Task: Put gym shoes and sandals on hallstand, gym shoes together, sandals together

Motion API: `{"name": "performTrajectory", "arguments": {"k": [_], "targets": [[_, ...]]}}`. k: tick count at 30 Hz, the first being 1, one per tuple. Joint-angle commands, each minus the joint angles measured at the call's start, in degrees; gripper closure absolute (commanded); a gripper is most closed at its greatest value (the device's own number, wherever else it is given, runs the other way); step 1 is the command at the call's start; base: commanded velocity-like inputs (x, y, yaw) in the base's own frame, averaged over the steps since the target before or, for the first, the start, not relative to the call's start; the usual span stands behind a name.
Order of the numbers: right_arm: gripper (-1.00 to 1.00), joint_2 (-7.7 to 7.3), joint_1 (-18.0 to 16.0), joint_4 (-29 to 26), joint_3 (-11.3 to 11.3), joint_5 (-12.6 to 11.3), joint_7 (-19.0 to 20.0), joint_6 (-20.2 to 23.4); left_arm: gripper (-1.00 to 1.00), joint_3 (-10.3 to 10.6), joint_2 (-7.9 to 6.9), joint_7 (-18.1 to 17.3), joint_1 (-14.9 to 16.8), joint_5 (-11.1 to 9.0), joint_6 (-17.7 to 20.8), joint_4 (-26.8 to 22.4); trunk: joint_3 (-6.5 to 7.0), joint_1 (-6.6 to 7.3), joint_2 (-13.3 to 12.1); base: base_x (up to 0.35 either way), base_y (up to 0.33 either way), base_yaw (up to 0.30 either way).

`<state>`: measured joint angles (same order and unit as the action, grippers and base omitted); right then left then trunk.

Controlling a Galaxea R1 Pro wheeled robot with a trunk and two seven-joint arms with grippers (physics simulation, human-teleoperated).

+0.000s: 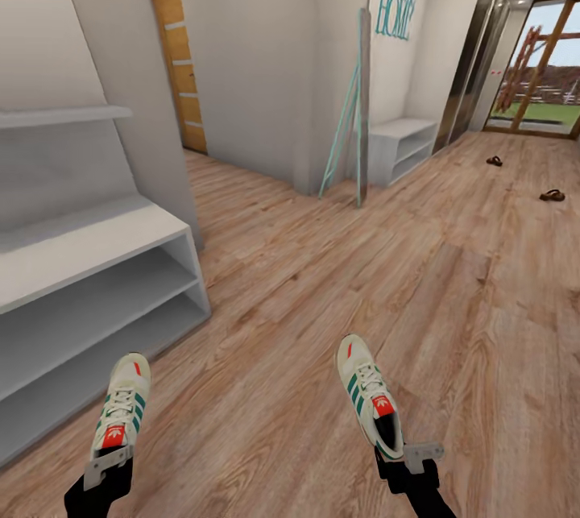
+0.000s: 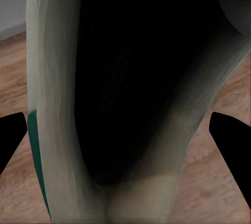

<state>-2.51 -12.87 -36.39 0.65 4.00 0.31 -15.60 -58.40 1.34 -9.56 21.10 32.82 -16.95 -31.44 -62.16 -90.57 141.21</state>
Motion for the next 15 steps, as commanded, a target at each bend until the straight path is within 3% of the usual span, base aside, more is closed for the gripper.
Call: {"name": "performTrajectory", "arguments": {"k": [1,15], "targets": [[1.00,-0.03,0.0,0.0,0.1,0.4,-0.1,-0.1,1.00,-0.5,0.07,-0.4,0.1,0.4,-0.2,-0.1,-0.05,0.00,0.0,0.181,-0.122,0.279],[1.00,-0.03,0.0,0.0,0.1,0.4,-0.1,-0.1,1.00,-0.6,0.07,-0.4,0.0,0.4,-0.2,-0.1,-0.05,0.00,0.0,0.258,-0.146,0.279]]}}
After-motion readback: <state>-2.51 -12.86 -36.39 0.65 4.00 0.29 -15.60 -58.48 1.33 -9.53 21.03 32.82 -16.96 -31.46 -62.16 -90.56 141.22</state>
